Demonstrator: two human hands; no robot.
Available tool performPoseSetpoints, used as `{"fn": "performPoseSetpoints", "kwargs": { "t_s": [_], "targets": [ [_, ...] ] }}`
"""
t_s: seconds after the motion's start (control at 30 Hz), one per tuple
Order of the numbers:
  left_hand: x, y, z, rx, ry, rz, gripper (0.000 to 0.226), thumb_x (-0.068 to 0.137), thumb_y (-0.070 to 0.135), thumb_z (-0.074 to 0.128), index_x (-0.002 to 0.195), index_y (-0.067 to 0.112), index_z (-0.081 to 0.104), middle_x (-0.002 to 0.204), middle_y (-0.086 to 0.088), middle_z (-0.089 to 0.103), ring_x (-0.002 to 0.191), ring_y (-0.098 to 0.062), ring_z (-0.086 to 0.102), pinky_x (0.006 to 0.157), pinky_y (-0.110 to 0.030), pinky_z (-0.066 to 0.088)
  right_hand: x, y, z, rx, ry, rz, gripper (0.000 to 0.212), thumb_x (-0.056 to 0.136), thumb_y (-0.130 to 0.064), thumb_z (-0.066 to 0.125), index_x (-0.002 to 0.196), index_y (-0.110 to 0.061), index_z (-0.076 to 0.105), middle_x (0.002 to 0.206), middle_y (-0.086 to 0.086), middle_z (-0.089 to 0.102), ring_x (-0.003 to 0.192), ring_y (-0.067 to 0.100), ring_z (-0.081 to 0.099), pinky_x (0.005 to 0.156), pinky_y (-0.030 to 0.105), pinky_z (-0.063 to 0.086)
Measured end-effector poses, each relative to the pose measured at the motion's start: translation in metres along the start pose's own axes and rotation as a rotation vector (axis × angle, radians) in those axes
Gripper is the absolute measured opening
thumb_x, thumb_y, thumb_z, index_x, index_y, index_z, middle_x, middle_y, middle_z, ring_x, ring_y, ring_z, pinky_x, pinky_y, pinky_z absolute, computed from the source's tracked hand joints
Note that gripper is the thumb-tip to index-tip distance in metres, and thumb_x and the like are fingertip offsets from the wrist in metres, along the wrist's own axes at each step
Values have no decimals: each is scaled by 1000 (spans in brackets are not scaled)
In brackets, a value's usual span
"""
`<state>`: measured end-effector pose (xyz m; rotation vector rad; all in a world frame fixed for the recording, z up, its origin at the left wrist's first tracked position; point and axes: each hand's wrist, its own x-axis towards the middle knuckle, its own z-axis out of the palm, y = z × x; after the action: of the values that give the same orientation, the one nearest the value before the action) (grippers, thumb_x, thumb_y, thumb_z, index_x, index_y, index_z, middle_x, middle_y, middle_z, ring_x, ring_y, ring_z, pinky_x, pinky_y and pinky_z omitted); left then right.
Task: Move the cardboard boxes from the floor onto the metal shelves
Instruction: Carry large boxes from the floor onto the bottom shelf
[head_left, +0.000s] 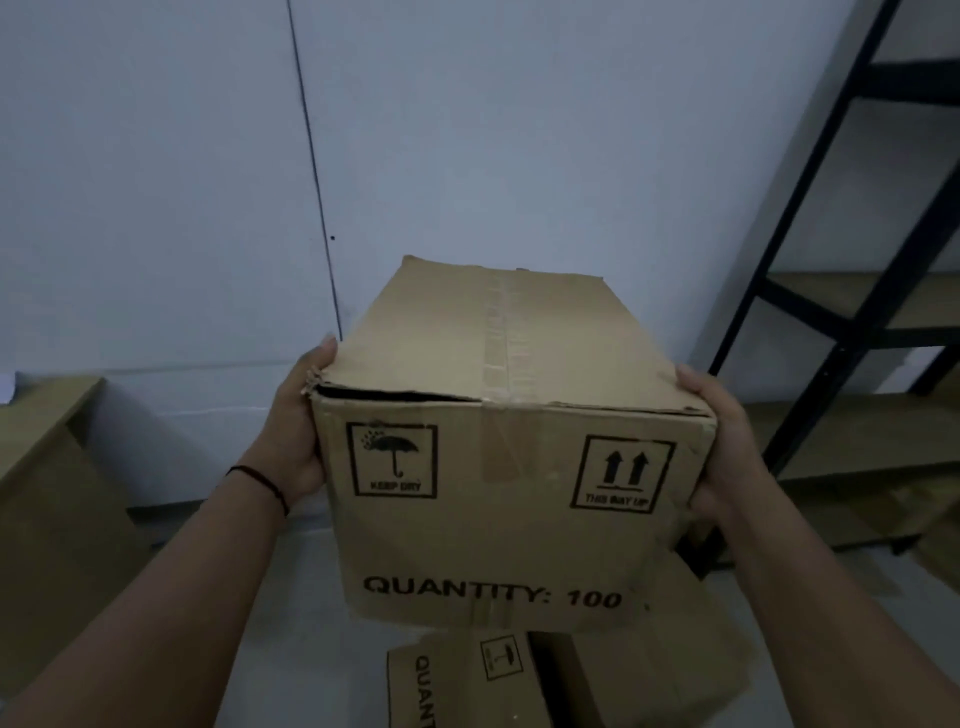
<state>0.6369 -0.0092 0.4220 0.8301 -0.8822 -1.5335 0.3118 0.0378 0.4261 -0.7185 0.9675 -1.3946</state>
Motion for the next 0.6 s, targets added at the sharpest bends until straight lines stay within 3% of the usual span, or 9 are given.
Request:
{"fn": "performPoseSetpoints", "kwargs": {
  "t_s": [0.13,0.27,0.4,0.6],
  "targets": [
    [2,19,36,19,-93,47,55,91,52,41,120,11,65,113,-13,69,96,-27,68,74,-36,59,-21,-31,-4,-7,26,-79,48,92,-47,45,116,-9,62,88,12,71,73,25,69,57,31,56],
    [5,23,73,4,-216,55,51,96,43,36,89,18,79,94,-7,74,81,-23,71,63,-31,58,-46,-57,-19,-7,61,-173,52,92,-46,46,125,-9,59,94,13,70,80,26,68,64,34,56],
    [4,17,115,-14,-338,56,51,97,38,33,84,21,79,92,-4,74,80,-21,70,66,-30,59,-78,-85,-42,-15,94,-267,52,93,-43,44,133,-13,55,103,14,69,86,28,67,70,37,55],
    [-1,-1,166,-55,-454,27,45,96,36,34,97,18,76,101,-7,71,87,-25,69,71,-32,58,-124,-113,-76,-32,132,-335,43,95,-39,41,126,-14,58,93,11,72,78,25,70,61,34,57]
  ]
}}
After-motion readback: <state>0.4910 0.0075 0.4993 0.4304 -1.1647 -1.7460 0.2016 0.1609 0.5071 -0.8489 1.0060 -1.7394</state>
